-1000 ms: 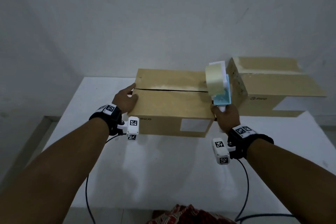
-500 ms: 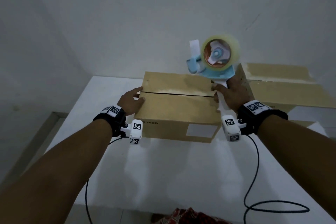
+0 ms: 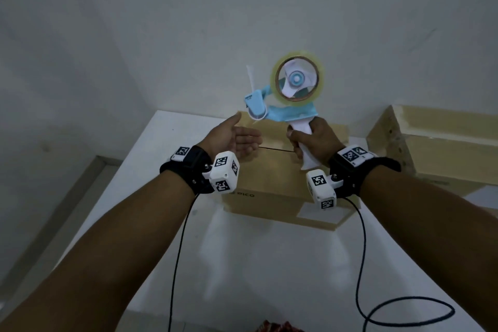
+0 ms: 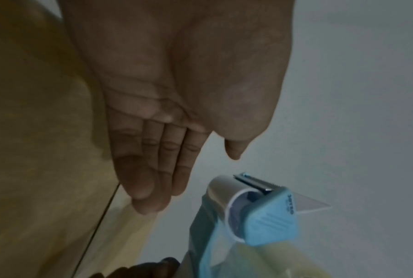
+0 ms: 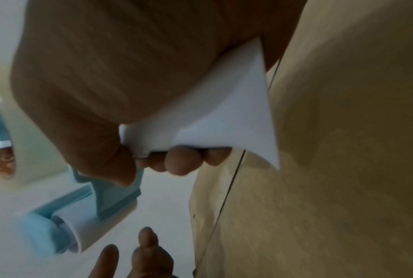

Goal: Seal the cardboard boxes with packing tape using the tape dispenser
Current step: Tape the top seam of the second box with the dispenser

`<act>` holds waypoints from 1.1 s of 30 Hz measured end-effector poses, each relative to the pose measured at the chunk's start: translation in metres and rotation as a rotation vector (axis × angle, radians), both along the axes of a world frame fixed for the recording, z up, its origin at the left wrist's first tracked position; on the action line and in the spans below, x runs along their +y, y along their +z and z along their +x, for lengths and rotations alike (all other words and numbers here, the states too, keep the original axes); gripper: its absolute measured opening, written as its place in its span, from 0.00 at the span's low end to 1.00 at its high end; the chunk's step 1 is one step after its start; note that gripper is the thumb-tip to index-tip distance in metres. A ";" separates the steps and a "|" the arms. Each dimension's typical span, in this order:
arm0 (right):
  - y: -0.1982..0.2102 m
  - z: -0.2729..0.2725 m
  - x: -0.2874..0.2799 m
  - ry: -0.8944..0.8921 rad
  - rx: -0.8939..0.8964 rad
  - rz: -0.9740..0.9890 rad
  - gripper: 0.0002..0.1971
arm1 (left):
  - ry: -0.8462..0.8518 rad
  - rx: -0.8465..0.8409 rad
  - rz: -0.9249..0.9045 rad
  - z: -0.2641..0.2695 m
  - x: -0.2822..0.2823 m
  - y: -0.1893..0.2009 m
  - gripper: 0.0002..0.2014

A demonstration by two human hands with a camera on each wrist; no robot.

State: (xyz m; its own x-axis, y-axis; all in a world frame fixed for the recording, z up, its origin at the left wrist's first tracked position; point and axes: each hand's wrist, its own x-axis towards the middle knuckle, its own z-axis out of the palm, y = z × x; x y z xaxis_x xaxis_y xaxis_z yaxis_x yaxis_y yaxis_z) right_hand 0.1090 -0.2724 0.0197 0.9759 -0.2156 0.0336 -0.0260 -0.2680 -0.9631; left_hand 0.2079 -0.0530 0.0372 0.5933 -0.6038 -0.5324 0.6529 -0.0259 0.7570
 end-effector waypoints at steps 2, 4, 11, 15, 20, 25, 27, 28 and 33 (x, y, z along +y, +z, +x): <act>-0.004 0.008 0.005 0.032 0.015 -0.053 0.17 | 0.020 0.045 -0.035 0.004 0.002 0.000 0.27; -0.007 0.015 0.009 0.046 0.013 -0.069 0.18 | 0.049 0.071 -0.045 0.007 0.005 -0.002 0.22; -0.010 0.026 0.016 0.071 -0.006 -0.137 0.16 | 0.130 0.085 -0.085 0.018 0.019 -0.013 0.13; -0.012 0.030 0.018 0.053 -0.013 -0.199 0.15 | 0.065 0.094 -0.092 0.020 0.022 -0.011 0.16; -0.013 0.035 0.022 0.045 -0.032 -0.208 0.13 | 0.060 0.155 -0.120 0.020 0.021 -0.010 0.10; -0.011 0.035 0.023 0.053 -0.037 -0.239 0.17 | 0.098 0.046 -0.140 0.021 0.021 -0.017 0.08; -0.012 0.035 0.023 0.054 -0.038 -0.252 0.18 | 0.118 0.017 -0.137 0.024 0.020 -0.021 0.06; -0.013 0.035 0.023 0.054 -0.035 -0.253 0.18 | 0.131 0.006 -0.124 0.026 0.020 -0.023 0.06; -0.009 0.035 0.019 0.048 -0.020 -0.236 0.14 | 0.218 0.002 0.058 0.046 0.030 -0.030 0.02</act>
